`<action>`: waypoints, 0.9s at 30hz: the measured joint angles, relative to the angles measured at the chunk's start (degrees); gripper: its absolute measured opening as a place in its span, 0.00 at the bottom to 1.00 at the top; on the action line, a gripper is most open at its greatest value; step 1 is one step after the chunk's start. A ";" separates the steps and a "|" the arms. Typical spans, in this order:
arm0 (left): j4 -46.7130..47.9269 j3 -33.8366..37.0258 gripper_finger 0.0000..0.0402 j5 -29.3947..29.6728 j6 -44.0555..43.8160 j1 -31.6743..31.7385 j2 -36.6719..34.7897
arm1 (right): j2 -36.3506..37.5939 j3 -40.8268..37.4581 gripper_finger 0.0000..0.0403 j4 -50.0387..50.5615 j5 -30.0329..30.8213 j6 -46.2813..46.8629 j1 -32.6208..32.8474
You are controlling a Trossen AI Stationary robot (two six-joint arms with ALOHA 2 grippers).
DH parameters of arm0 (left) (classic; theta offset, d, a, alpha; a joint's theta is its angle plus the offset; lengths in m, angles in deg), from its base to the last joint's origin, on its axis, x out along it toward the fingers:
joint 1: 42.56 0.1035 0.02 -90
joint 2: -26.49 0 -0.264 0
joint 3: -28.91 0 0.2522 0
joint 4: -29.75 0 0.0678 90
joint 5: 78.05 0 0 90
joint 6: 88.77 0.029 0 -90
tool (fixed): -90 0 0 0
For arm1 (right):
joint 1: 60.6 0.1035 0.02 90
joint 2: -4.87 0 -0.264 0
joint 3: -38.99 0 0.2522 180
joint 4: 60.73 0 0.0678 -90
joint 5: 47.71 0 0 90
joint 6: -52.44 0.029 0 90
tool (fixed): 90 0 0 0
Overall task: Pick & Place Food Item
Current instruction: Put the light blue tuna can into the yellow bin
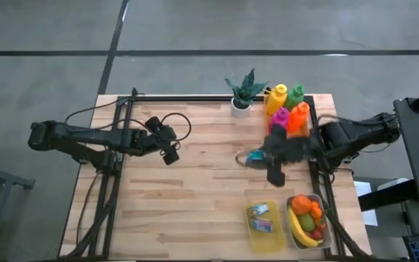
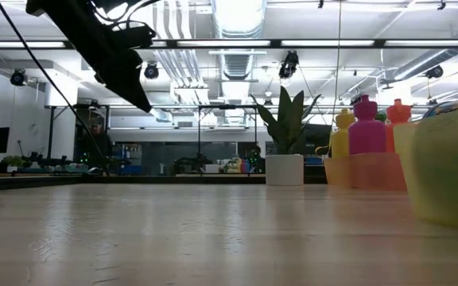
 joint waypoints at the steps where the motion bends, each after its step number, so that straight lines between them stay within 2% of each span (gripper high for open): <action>1: 0.00 0.00 0.66 0.38 0.00 0.01 0.00 | -0.53 -0.09 0.31 -0.09 2.16 2.02 1.96; 6: 0.00 0.00 0.66 0.48 0.00 0.02 0.00 | -4.43 -0.21 0.31 -0.25 9.54 13.91 10.38; 10: 0.00 0.00 0.66 0.48 0.00 0.02 0.00 | -9.02 -0.25 0.31 -0.45 11.40 23.89 15.86; 19: 0.00 0.00 0.66 -1.18 -0.37 0.00 0.02 | -19.32 -0.27 0.31 -0.56 11.17 35.73 25.67; 27: -0.02 0.00 0.66 -5.38 -4.41 -0.05 0.02 | -24.17 -0.27 0.31 -0.59 6.24 40.45 32.85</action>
